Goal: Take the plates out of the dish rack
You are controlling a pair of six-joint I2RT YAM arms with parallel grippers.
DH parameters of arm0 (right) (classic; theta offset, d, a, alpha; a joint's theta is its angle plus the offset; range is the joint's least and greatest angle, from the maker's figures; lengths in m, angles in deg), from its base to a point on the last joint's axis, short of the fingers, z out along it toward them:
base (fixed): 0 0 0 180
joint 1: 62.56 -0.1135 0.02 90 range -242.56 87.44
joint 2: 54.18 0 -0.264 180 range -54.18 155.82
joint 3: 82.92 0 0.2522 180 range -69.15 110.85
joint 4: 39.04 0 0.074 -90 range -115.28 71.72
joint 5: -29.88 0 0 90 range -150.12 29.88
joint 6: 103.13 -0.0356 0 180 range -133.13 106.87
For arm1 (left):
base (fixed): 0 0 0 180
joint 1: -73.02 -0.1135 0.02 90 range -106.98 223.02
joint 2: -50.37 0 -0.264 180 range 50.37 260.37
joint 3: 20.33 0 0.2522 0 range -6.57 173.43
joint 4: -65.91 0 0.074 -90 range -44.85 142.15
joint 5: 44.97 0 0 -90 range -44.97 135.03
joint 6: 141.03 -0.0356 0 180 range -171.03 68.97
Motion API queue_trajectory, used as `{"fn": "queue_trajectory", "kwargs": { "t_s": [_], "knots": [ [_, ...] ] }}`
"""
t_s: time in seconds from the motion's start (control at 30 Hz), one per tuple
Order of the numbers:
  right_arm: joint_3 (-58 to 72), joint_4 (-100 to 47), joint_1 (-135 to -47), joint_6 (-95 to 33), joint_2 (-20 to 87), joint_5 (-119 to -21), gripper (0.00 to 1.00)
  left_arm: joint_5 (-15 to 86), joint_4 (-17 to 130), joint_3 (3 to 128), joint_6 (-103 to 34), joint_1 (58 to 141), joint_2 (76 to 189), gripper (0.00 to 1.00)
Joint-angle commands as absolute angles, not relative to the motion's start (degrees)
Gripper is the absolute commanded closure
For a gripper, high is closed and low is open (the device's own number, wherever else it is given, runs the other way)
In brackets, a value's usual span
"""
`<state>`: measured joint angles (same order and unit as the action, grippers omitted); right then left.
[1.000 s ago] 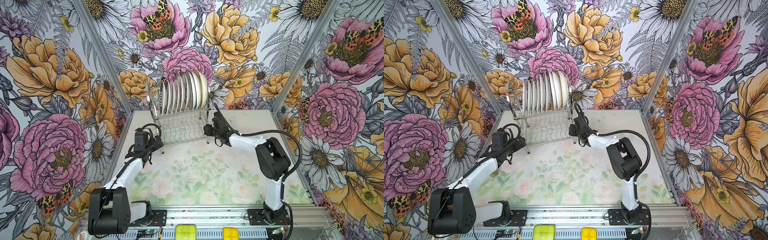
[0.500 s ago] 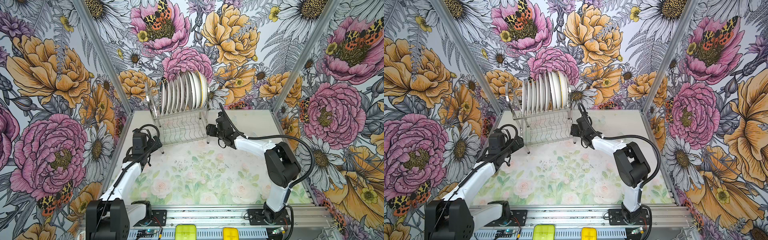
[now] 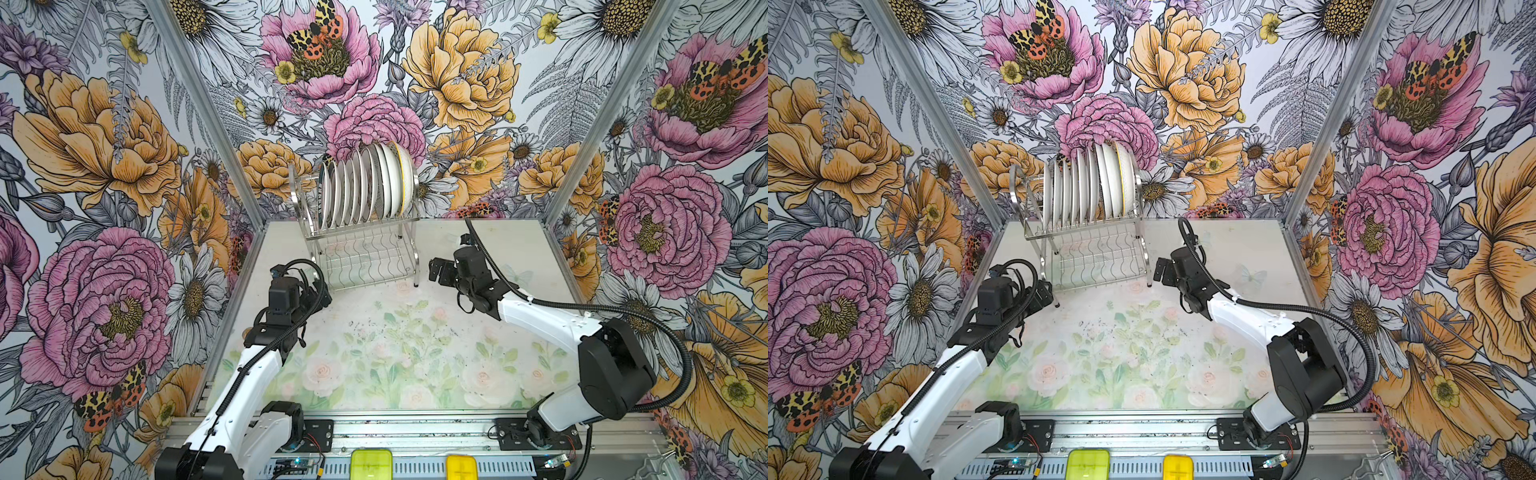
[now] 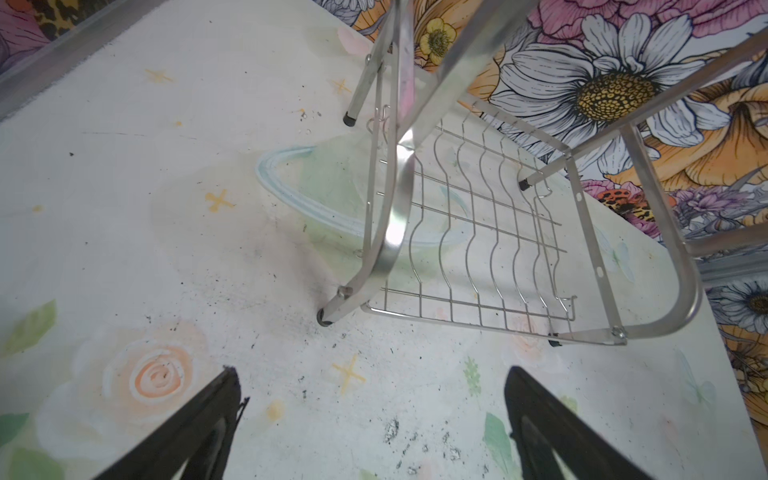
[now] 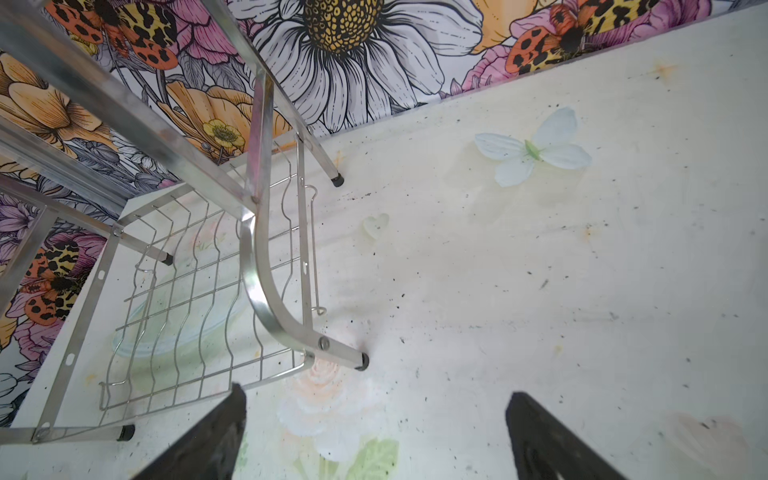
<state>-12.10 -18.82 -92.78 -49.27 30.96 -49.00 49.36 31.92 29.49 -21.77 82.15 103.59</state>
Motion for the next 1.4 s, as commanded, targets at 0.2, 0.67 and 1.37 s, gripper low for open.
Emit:
{"fn": "queue_trajectory", "kwargs": {
  "t_s": [0.2, 0.67, 1.37],
  "knots": [
    [-8.86, -4.23, -94.91, -43.32, 16.96, -43.88, 0.01, 61.44, 26.90, 33.72, -18.68, 99.54, 103.59, 0.01],
    [18.75, 1.87, -107.63, -23.41, 21.87, -29.37, 0.01, 66.30, 18.83, 43.70, -14.57, 108.85, 113.56, 0.01],
    [46.39, 8.47, -114.06, -21.83, 39.62, -24.10, 0.01, 63.57, 17.41, 44.63, -20.83, 104.94, 111.21, 0.01]
  ]
}}
